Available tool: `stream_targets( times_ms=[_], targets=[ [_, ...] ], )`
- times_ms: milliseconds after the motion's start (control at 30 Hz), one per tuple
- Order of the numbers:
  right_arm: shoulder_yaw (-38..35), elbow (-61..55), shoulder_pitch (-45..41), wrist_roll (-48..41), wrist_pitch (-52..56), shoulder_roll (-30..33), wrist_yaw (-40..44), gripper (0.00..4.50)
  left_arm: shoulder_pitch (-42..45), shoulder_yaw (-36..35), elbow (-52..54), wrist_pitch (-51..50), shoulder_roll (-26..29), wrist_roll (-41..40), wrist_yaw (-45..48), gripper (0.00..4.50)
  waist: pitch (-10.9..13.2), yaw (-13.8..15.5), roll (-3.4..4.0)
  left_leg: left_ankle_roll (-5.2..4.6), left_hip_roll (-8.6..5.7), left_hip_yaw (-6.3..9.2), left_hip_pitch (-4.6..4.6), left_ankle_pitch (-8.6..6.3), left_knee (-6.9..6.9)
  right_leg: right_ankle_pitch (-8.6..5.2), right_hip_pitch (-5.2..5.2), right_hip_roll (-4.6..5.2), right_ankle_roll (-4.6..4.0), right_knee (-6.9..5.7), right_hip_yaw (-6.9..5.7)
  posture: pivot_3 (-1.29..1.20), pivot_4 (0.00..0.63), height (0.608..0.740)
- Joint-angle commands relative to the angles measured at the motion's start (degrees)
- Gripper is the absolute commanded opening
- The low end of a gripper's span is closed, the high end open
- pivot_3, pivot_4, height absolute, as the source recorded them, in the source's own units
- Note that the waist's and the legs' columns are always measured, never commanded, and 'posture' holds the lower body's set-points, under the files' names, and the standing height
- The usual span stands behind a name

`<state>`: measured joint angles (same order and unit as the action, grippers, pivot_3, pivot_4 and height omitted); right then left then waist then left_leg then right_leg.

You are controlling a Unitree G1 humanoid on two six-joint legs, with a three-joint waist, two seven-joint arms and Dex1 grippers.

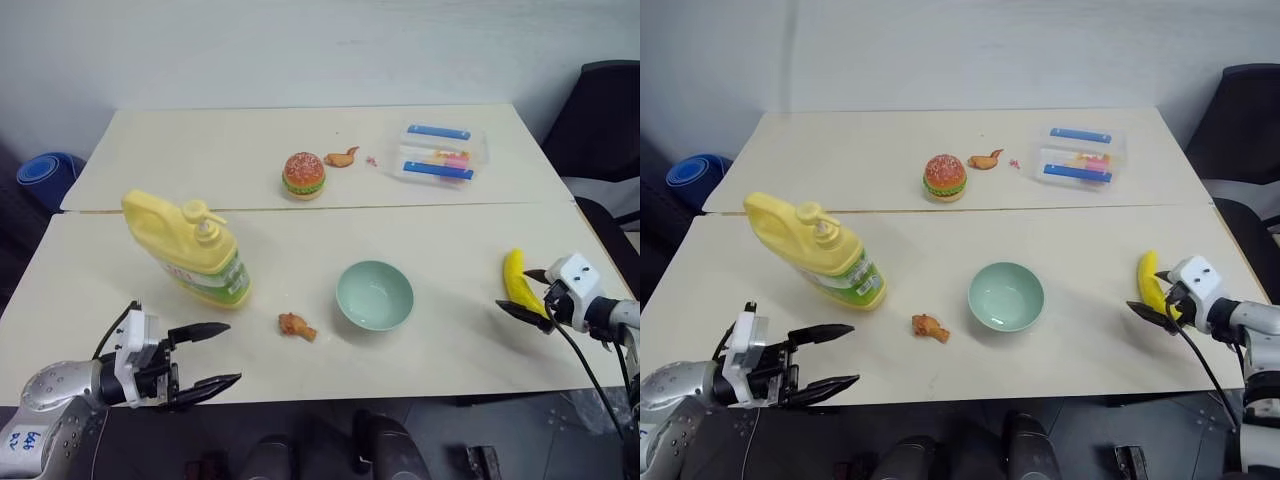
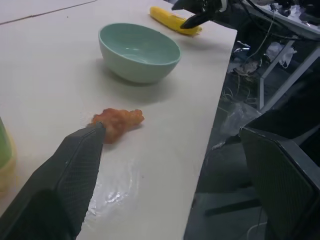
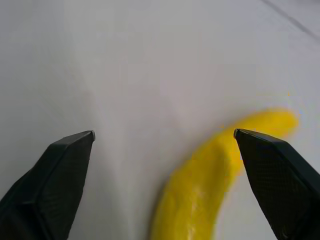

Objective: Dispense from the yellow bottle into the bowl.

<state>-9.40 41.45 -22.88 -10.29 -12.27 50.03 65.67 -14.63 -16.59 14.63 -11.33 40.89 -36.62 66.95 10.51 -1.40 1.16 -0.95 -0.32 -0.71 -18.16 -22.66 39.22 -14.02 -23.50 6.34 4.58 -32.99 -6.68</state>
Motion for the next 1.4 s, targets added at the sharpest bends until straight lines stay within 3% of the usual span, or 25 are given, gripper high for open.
stream_targets(
  times_ms=[33,133,233,467,633,833,933,1033,1233,1300,1400],
  targets=[
    [-0.3,-25.2,3.3,-8.5,14.2,1.7,2.7,4.48,-0.9,-3.4,-1.2,2.8,-0.6,0.2,-0.1,4.5,0.0,0.1,0.06,0.01,0.02,0.03,-0.01,0.0,0.0,0.0,-0.01,0.02,0.0,-0.01,0.0,0.0,0.15,0.74],
    [8.2,-50.5,0.8,-18.5,37.7,0.0,0.4,4.48,-3.3,-4.4,-2.6,4.9,-1.9,1.5,-0.6,4.5,0.0,-0.1,0.11,0.06,0.06,0.07,-0.01,-0.04,-0.01,-0.01,-0.05,0.01,-0.02,-0.01,0.0,0.0,0.15,0.74],
    [17.2,-59.0,-4.7,-17.8,48.1,-4.2,-3.3,4.48,-3.9,-4.7,-5.8,6.5,-2.8,3.3,-1.4,4.5,-0.1,0.0,-0.04,0.12,0.14,0.1,0.0,-0.1,-0.02,-0.06,-0.12,0.0,-0.11,-0.05,0.0,0.0,0.15,0.74],
    [34.5,-57.9,-15.5,-10.1,55.5,-17.0,-7.9,4.48,-3.8,-3.9,-9.8,8.4,-3.4,5.4,-1.4,4.5,-0.2,1.6,-0.27,-0.14,-0.09,0.18,-0.25,-0.18,-0.01,-0.06,-0.25,0.14,-0.12,-0.02,-0.05,0.0,0.15,0.74],
    [43.2,-50.0,-22.9,-4.4,65.0,-26.8,-14.4,4.48,-3.5,-3.3,-9.6,8.3,-3.7,5.6,-1.6,4.5,-0.3,1.0,-0.4,-0.13,-0.09,0.17,-0.25,-0.18,-0.01,-0.04,-0.27,0.13,-0.1,-0.2,-0.08,0.0,0.15,0.74],
    [52.6,-38.0,-26.7,2.9,64.7,-35.7,-17.2,4.48,-2.6,-2.3,-9.6,8.4,-4.0,5.7,-1.3,4.5,-0.3,0.7,-0.48,-0.08,-0.08,0.12,-0.23,-0.16,-0.01,-0.05,-0.35,0.12,-0.12,-0.41,-0.18,0.0,0.15,0.74],
    [54.6,-32.6,-26.7,7.1,60.6,-37.1,-18.7,4.48,-2.0,-2.2,-9.9,8.4,-4.0,5.8,-1.4,4.5,-0.4,0.3,-0.52,-0.06,-0.08,0.12,-0.23,-0.15,-0.01,-0.05,-0.4,0.11,-0.12,-0.52,-0.19,0.0,0.15,0.74],
    [55.3,-31.3,-25.8,8.6,57.8,-37.1,-17.4,3.87,-1.4,-2.1,-10.0,8.3,-3.9,5.9,-1.3,4.5,-0.4,-0.2,-0.55,-0.07,-0.11,0.11,-0.24,-0.15,-0.01,-0.05,-0.4,0.11,-0.11,-0.52,-0.19,0.0,0.15,0.74],
    [48.9,-38.0,-23.5,4.0,53.7,-35.7,-11.1,1.72,-0.9,-2.2,-9.8,8.1,-3.7,5.6,-1.2,4.5,-0.4,-0.3,-0.57,-0.03,-0.04,0.11,-0.24,-0.17,-0.01,-0.05,-0.42,0.05,-0.11,-0.51,-0.21,0.0,0.15,0.74],
    [45.4,-41.8,-21.9,1.1,49.7,-33.5,-7.3,1.63,-0.7,-2.2,-9.4,8.3,-4.0,5.2,-0.9,4.5,-0.4,-0.3,-0.57,-0.03,-0.04,0.1,-0.25,-0.17,-0.01,-0.05,-0.42,0.04,-0.11,-0.5,-0.21,0.0,0.15,0.74],
    [33.5,-47.5,-19.3,-6.2,48.6,-31.0,-6.1,1.63,-0.1,-2.4,-6.5,3.9,-4.1,1.6,-1.8,4.5,-0.4,-0.1,-0.58,-0.04,-0.04,0.11,-0.27,-0.17,-0.01,-0.05,-0.4,0.04,-0.11,-0.45,-0.22,0.0,0.15,0.74]
  ],
)
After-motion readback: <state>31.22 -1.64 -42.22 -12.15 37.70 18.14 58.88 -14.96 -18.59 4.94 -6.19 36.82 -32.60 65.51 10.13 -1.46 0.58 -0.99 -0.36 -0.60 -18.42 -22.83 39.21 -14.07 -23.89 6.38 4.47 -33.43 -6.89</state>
